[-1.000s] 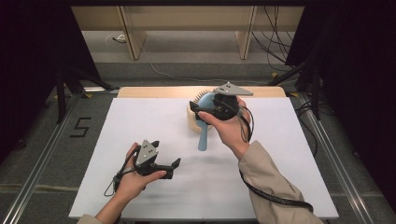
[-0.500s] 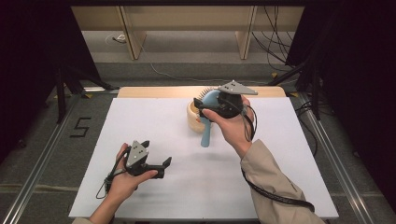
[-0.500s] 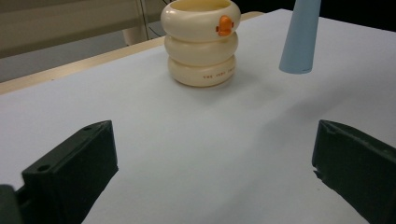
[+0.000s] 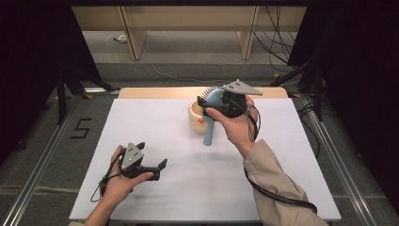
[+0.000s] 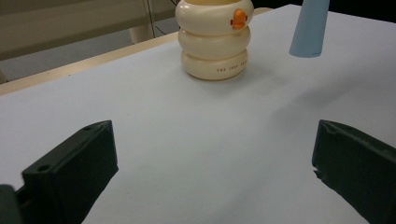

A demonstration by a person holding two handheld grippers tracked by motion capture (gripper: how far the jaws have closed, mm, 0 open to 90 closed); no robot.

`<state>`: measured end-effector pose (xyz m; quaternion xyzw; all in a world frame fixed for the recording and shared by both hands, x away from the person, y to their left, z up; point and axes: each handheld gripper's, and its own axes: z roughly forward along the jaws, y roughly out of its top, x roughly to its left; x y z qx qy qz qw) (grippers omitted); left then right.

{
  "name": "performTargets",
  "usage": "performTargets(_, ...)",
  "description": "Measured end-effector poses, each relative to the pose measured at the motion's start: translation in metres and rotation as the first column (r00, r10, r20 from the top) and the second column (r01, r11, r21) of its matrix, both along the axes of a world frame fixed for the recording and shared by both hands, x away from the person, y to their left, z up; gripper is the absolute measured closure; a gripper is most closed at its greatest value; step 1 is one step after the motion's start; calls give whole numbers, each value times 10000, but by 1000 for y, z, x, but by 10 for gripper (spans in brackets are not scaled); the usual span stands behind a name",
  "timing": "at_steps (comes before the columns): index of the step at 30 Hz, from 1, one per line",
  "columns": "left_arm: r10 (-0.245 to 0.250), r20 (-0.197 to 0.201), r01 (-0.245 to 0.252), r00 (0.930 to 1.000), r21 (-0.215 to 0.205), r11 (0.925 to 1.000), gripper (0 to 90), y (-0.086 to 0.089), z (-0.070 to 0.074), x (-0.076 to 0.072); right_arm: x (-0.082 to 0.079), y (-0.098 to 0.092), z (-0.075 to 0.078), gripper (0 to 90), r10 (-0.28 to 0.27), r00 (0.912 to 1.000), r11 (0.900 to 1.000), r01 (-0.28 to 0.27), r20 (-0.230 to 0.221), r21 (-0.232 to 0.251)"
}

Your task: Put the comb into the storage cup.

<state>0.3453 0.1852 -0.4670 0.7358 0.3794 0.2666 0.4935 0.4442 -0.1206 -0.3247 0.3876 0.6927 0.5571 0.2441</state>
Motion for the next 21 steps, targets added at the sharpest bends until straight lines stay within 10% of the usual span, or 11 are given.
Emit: performTargets(21,101,-66,-101,9999,-44,9999,0,4,-2,0,5,-3,4,203,-206,9986,9996,195,493,220)
